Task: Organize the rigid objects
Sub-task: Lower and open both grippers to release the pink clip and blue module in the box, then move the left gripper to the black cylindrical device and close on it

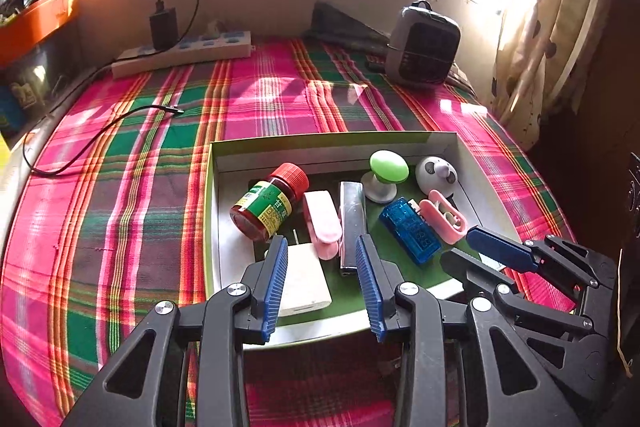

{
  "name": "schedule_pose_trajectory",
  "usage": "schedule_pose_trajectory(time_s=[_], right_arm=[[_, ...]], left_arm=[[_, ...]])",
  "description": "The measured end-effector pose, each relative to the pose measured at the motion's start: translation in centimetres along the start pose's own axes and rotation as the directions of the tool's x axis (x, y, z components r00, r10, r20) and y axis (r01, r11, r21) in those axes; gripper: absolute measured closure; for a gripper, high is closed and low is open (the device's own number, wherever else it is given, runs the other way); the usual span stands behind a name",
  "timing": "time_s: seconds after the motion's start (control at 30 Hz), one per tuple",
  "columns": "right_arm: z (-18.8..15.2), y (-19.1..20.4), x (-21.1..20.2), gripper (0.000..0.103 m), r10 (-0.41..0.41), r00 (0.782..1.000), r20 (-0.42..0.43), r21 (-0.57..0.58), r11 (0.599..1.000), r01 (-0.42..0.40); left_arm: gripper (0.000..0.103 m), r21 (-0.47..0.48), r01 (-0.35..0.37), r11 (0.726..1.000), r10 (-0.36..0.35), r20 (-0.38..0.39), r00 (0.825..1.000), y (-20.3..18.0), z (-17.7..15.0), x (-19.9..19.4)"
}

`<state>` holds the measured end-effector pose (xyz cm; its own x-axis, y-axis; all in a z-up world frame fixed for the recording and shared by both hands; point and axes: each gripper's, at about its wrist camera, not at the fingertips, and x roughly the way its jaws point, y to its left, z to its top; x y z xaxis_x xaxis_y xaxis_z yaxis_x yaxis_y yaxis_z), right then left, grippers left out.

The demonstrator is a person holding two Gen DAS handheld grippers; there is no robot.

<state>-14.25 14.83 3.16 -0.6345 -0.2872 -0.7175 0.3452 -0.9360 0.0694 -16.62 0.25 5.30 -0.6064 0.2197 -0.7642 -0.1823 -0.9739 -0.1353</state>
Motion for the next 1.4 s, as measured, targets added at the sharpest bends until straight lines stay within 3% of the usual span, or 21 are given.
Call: schedule_pose_trajectory(time_s=[0.47, 0.67, 0.7, 0.73, 0.8, 0.83, 0.9, 1.27, 1.4], right_arm=[[-1.9, -0.2, -3.5, 0.073, -0.024, 0.999, 0.044, 0.030, 0.999, 0.023], [-3.0, -0.9, -4.4, 0.072, -0.037, 0.998, 0.052, 0.054, 0.998, 0.034], [-3.3, -1.1, -4.5, 0.067, -0.038, 0.998, 0.051, 0.062, 0.997, 0.035], [-3.5, -1.4, -4.6, 0.053, -0.038, 0.998, 0.049, 0.069, 0.997, 0.034], [-4.0, -1.8, -4.8, 0.041, -0.037, 0.998, 0.049, 0.081, 0.996, 0.033], [-4.2, -2.0, -4.9, 0.041, -0.040, 0.998, 0.049, 0.087, 0.996, 0.035], [-4.5, -2.4, -4.9, 0.041, -0.043, 0.998, 0.043, 0.099, 0.994, 0.039], [-5.3, -3.6, -5.0, 0.041, -0.052, 0.998, 0.024, 0.142, 0.989, 0.048], [-5.4, -3.7, -5.1, 0.041, -0.051, 0.998, 0.026, 0.149, 0.988, 0.046]], left_arm=[[0.069, -0.019, -0.011, 1.000, 0.012, 0.032, 0.999, -0.3, -2.9, -3.3], [0.068, -0.029, 0.032, 0.999, -0.032, 0.021, 0.999, -0.5, -4.5, -4.0], [0.068, -0.026, 0.046, 0.999, -0.045, 0.019, 0.999, -0.6, -4.8, -4.1], [0.068, -0.027, 0.057, 0.998, -0.057, 0.018, 0.998, -0.7, -5.1, -4.2], [0.068, -0.031, 0.075, 0.997, -0.074, 0.014, 0.997, -0.9, -5.6, -4.4], [0.066, -0.035, 0.082, 0.996, -0.082, 0.011, 0.997, -0.9, -5.8, -4.4], [0.052, -0.030, 0.081, 0.996, -0.081, 0.003, 0.997, -1.1, -6.0, -4.3], [0.052, 0.001, 0.136, 0.991, -0.136, -0.052, 0.989, -3.6, -8.0, -3.6], [0.052, 0.026, 0.097, 0.995, -0.095, -0.074, 0.993, -4.3, -8.3, -3.0]])
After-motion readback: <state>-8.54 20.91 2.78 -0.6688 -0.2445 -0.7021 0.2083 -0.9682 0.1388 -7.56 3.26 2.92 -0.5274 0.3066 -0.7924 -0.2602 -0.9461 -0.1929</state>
